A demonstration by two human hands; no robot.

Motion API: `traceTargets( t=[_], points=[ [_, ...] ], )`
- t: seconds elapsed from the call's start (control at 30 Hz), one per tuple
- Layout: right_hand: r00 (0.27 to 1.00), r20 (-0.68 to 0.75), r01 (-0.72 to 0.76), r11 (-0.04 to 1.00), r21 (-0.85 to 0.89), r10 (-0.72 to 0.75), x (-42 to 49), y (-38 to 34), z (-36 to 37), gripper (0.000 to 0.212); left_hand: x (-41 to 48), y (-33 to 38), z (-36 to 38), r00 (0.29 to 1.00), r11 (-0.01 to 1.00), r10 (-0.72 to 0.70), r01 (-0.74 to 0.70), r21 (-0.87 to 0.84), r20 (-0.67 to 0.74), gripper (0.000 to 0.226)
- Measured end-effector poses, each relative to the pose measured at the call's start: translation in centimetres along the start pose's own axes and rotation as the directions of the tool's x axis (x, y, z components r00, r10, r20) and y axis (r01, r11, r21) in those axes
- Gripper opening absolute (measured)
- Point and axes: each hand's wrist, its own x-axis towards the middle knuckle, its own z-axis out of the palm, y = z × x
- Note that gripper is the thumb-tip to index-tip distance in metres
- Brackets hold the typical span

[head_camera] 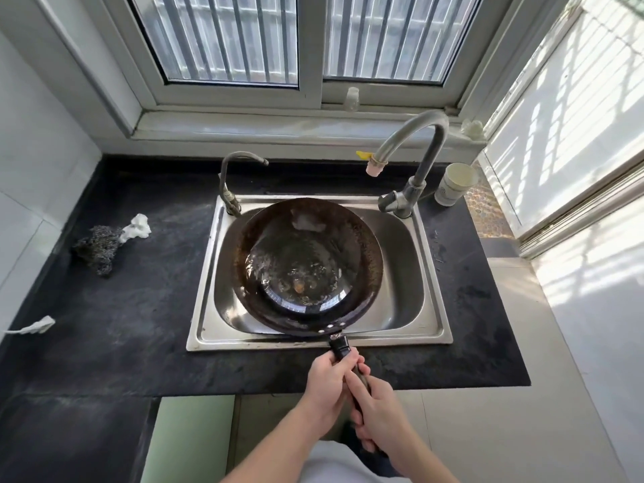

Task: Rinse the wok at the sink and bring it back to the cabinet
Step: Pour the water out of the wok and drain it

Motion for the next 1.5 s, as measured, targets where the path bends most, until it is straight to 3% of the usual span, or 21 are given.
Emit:
traceTargets(
  t=[0.27,0.67,0.93,1.1,1.33,1.5],
  points=[
    [0.998,-0.022,0.059,0.996,-0.065,-0.060,1.2,-1.6,-1.9,0.040,1.2,1.1,2.1,1.000,0.999,0.000,0.000,0.047,-0.004,0.014],
    [0.990,0.132,0.052,0.998,-0.043,-0.046,0.5,-1.9,-0.6,0.039,-0.3,1.0,0.4,0.987,0.998,0.066,-0.068,-0.009,-0.145,0.009],
    [0.997,0.023,0.078,0.973,-0.218,-0.074,0.0,-0.4,-2.6,0.035,-0.1,-0.3,2.1,0.998,0.999,0.012,-0.016,-0.046,-0.067,0.006],
    [0.993,-0.020,0.111,0.971,-0.213,-0.118,0.2,-1.6,-3.1,0.036,0.3,0.5,3.2,0.999,0.999,0.020,-0.021,-0.029,-0.049,0.006],
    [0.994,0.038,0.107,0.979,-0.172,-0.102,0.6,-2.1,-1.5,0.040,-0.5,1.6,1.6,0.996,0.998,0.059,-0.060,-0.014,-0.062,0.009],
    [0.992,0.060,0.123,0.952,-0.279,-0.111,-0.1,-1.1,-1.1,0.036,-0.9,0.6,0.1,0.998,0.998,0.035,-0.038,-0.046,-0.055,0.010]
  ],
)
